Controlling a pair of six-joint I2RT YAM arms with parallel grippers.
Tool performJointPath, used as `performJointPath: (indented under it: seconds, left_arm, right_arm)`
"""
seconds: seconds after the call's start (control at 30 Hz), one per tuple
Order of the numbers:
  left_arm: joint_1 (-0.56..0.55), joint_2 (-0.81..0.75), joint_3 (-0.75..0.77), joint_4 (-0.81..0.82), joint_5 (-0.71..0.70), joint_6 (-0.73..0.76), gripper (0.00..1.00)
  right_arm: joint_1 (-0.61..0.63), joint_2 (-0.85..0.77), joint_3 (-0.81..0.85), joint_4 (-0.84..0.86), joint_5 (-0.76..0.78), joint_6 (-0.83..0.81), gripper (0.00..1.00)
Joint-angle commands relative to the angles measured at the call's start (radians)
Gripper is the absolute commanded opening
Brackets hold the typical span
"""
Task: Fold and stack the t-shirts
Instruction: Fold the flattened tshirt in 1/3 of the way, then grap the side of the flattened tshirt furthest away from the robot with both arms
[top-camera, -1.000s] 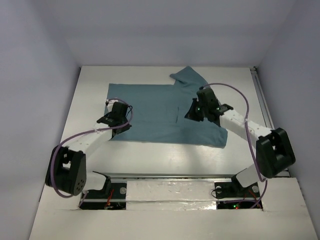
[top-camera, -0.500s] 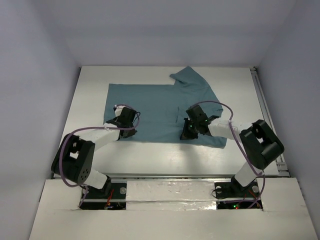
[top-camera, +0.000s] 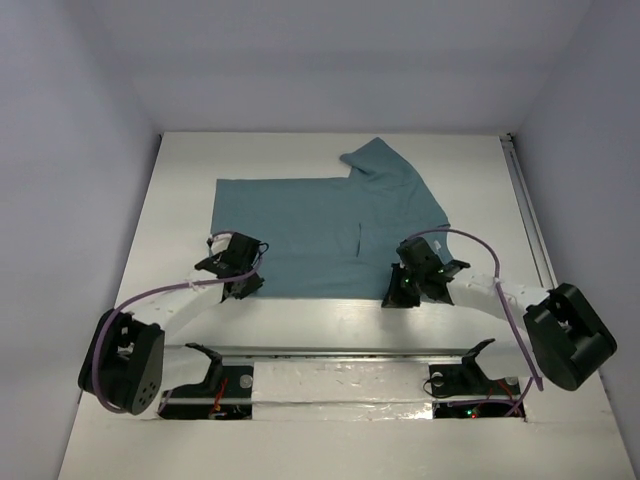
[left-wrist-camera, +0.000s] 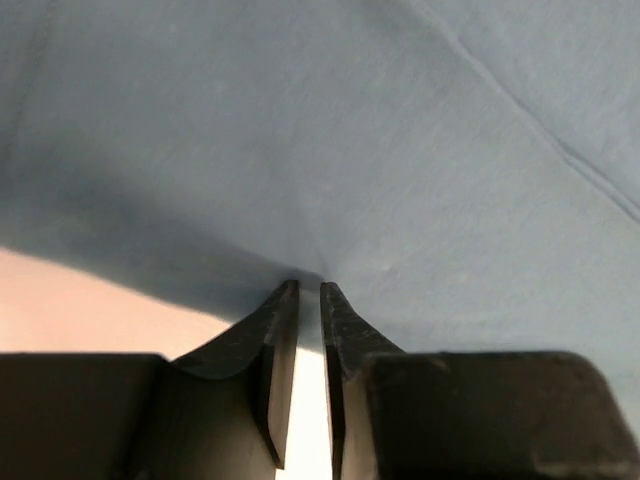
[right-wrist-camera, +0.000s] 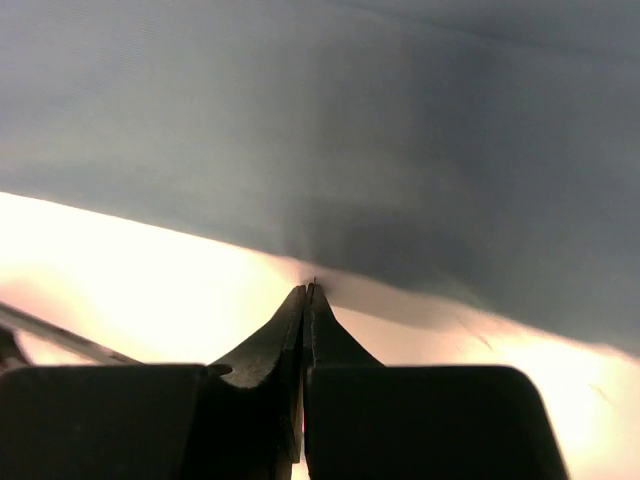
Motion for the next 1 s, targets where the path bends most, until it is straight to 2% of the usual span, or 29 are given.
performJointPath:
  seconds: [0.0,0.07,0.1,0.13,0.2,0.23,0.27,0.37,0.4,0.47,0.5,0.53,0.6,0.63,0.67,0.73,0.77,0.87,0.97]
  left_arm:
    - [0.005,-0.058,0.054,-0.111,-0.044,0.008,0.14]
    - [0.018,-0.051,0.281,-0.132,-0.112,0.104,0.21]
    - [0.032,-0.038,0.345,-0.129,-0.127,0.141,0.28]
    - [0.055,0.0,0.397,-0.106,-0.127,0.178,0.3]
    - [0.136,0.07,0.525,-0.019,-0.075,0.261,0.27]
    - [0.161,0.096,0.551,0.016,-0.053,0.284,0.19]
    - [0.184,0.123,0.598,0.042,-0.012,0.295,0.0]
    - [0.25,0.248,0.689,0.107,0.042,0.309,0.0]
    - [0.261,0.314,0.709,0.11,0.039,0.312,0.0]
    - [0.296,0.371,0.764,0.116,0.051,0.301,0.0]
    - [0.305,0.417,0.781,0.122,0.048,0.3,0.0]
    - [0.314,0.436,0.798,0.116,0.039,0.289,0.0]
    - [0.314,0.459,0.838,0.101,0.01,0.275,0.0]
    - [0.314,0.471,0.847,0.093,0.014,0.272,0.0]
    - [0.314,0.479,0.865,0.089,0.005,0.283,0.0]
    - [0.314,0.506,0.884,0.07,-0.021,0.295,0.0]
    - [0.314,0.518,0.899,0.061,-0.036,0.298,0.0]
    - [0.314,0.56,0.915,0.041,-0.055,0.297,0.0]
    - [0.324,0.591,0.954,0.023,-0.076,0.297,0.0]
  right_arm:
    - [0.009,-0.032,0.117,-0.178,0.026,-0.063,0.01]
    - [0.009,-0.023,0.278,-0.241,0.057,-0.095,0.01]
    - [-0.008,-0.014,0.335,-0.256,0.071,-0.124,0.0]
    - [-0.049,0.0,0.437,-0.265,0.074,-0.138,0.0]
    - [-0.108,0.063,0.528,-0.253,0.033,-0.181,0.0]
    - [-0.138,0.09,0.574,-0.244,0.023,-0.195,0.0]
    - [-0.19,0.124,0.677,-0.229,0.017,-0.207,0.0]
    - [-0.261,0.305,0.872,-0.232,0.02,-0.264,0.0]
    - [-0.279,0.416,1.015,-0.235,0.016,-0.285,0.0]
    - [-0.328,0.538,1.171,-0.25,0.0,-0.302,0.0]
    - [-0.345,0.601,1.322,-0.249,0.003,-0.32,0.0]
    - [-0.362,0.724,1.402,-0.244,-0.009,-0.322,0.0]
    - [-0.408,0.86,1.574,-0.252,-0.024,-0.319,0.0]
    - [-0.422,0.932,1.78,-0.27,-0.032,-0.316,0.0]
    - [-0.436,1.077,1.884,-0.3,-0.032,-0.308,0.0]
    - [-0.483,1.197,2.091,-0.283,-0.066,-0.244,0.0]
    - [-0.499,1.268,2.103,-0.197,-0.084,-0.206,0.0]
    - [-0.534,1.33,2.08,-0.01,-0.092,-0.088,0.0]
    - [-0.534,1.457,2.184,0.059,-0.069,-0.071,0.1]
